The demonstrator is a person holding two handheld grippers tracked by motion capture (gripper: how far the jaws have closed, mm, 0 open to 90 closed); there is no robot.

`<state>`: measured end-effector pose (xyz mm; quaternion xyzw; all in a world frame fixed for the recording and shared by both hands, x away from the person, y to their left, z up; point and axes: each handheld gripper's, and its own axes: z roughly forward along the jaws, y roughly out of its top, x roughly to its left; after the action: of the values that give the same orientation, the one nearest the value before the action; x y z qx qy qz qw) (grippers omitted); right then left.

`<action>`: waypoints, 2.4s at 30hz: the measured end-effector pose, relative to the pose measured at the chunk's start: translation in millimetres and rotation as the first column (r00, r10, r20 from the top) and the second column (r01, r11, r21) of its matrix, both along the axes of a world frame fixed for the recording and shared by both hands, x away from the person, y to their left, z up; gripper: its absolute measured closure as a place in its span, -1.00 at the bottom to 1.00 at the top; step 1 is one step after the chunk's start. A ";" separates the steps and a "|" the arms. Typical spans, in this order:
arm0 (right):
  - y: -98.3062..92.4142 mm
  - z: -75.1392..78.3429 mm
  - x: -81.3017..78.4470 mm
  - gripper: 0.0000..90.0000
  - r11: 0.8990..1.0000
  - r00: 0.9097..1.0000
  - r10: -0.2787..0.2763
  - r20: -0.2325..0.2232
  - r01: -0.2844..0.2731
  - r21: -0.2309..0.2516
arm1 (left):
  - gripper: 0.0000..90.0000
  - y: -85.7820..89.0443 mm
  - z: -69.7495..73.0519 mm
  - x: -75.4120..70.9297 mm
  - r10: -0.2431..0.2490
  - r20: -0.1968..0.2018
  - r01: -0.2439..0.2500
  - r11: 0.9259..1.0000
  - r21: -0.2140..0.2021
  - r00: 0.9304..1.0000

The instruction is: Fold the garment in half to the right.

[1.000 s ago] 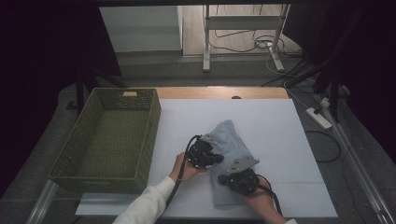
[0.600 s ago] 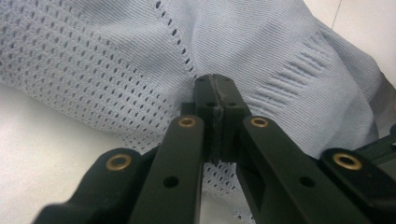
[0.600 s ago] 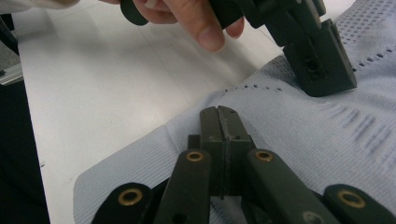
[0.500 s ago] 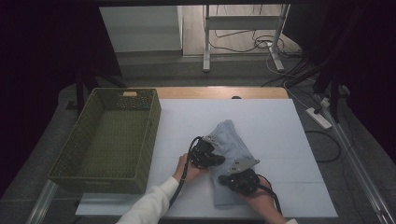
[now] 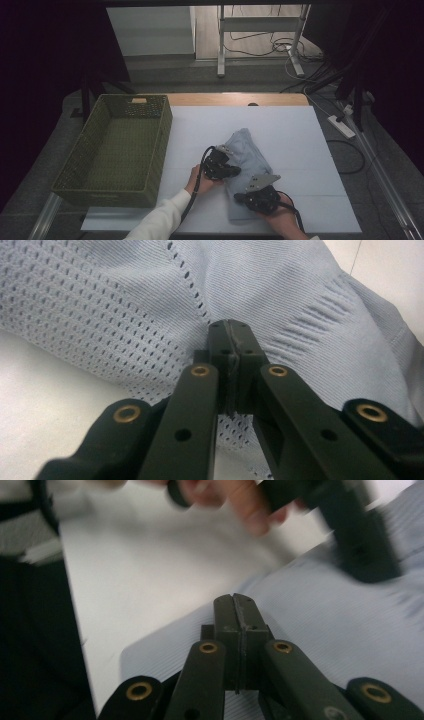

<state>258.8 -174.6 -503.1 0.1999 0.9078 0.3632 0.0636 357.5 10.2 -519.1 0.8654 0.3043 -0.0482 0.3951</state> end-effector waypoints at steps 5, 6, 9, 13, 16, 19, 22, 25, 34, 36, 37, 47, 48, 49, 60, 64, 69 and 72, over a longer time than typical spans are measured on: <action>2.6 -6.9 0.2 0.98 0.999 1.000 0.003 -0.012 -0.003 -0.035 | 0.98 0.1 -0.1 -0.9 0.004 0.003 -0.004 1.000 0.000 1.000; 2.4 -7.2 0.3 0.98 0.999 1.000 0.003 -0.013 -0.003 -0.034 | 0.98 0.1 -0.2 -0.9 0.004 0.003 -0.004 1.000 0.000 1.000; 1.8 -8.3 -0.5 0.98 0.999 1.000 0.004 -0.003 -0.004 -0.036 | 0.98 0.1 -0.6 -0.8 0.005 0.002 -0.005 1.000 -0.004 1.000; 1.2 -9.0 0.3 0.98 1.000 1.000 0.010 -0.006 -0.010 -0.027 | 0.98 0.2 0.2 -1.4 0.007 0.005 -0.007 1.000 0.000 1.000; 0.3 -8.7 1.2 0.98 1.000 1.000 0.009 -0.015 -0.009 -0.024 | 0.96 1.2 3.0 -2.2 0.018 0.007 -0.018 1.000 -0.004 1.000; -0.6 -8.4 2.4 0.98 1.000 1.000 0.010 -0.023 -0.010 -0.013 | 0.78 5.1 8.6 -3.0 0.044 0.026 -0.044 0.999 -0.014 0.999; -1.6 -5.9 2.3 0.88 1.000 1.000 0.013 -0.026 -0.013 -0.001 | 0.47 11.4 16.6 -3.9 0.082 0.052 -0.081 0.996 -0.023 0.995; -3.8 1.5 2.1 0.77 0.998 1.000 0.025 -0.014 -0.025 0.053 | 0.23 17.6 22.8 -4.2 0.095 0.055 -0.094 0.995 -0.025 0.994; -26.4 21.0 7.3 0.32 0.986 0.999 -0.047 0.023 0.042 0.163 | -0.13 32.0 38.6 -15.4 0.121 0.095 -0.119 0.992 -0.028 0.988; -31.1 22.7 8.1 0.29 0.983 0.997 -0.064 0.029 0.058 0.172 | -0.16 36.1 41.1 -17.6 0.130 0.101 -0.128 0.991 -0.034 0.986; -34.3 23.9 8.9 0.28 0.982 0.997 -0.071 0.033 0.064 0.176 | -0.18 38.0 42.2 -18.5 0.133 0.103 -0.130 0.991 -0.036 0.986; -43.7 22.7 13.6 0.16 0.980 0.994 -0.096 0.046 0.087 0.178 | -0.19 54.6 47.4 -25.8 0.160 0.110 -0.156 0.987 -0.046 0.981; -43.8 22.4 13.8 0.15 0.980 0.994 -0.097 0.047 0.087 0.179 | -0.19 55.7 47.6 -26.1 0.161 0.110 -0.156 0.987 -0.047 0.981; -43.9 22.2 13.8 0.14 0.980 0.994 -0.100 0.050 0.090 0.178 | -0.20 56.8 47.8 -26.8 0.163 0.109 -0.159 0.986 -0.048 0.981; -46.6 21.7 15.8 0.11 0.979 0.994 -0.092 0.060 0.080 0.187 | -0.25 66.4 48.5 -32.6 0.169 0.111 -0.166 0.985 -0.040 0.979; -46.1 21.6 15.2 0.10 0.982 0.994 -0.081 0.068 0.068 0.175 | -0.27 67.4 46.3 -33.9 0.162 0.109 -0.160 0.987 -0.027 0.981; -46.0 21.2 14.4 0.08 0.982 0.994 -0.082 0.073 0.068 0.176 | -0.27 71.3 45.3 -35.4 0.169 0.106 -0.167 0.985 -0.035 0.980; -45.7 21.1 14.9 0.08 0.982 0.994 -0.083 0.074 0.069 0.175 | -0.28 72.9 43.7 -35.7 0.172 0.108 -0.170 0.985 -0.028 0.979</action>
<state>273.7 -220.3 -482.0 0.2246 0.8614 0.4451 0.0967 321.7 83.1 -475.4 0.8336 0.3550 0.0312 0.4221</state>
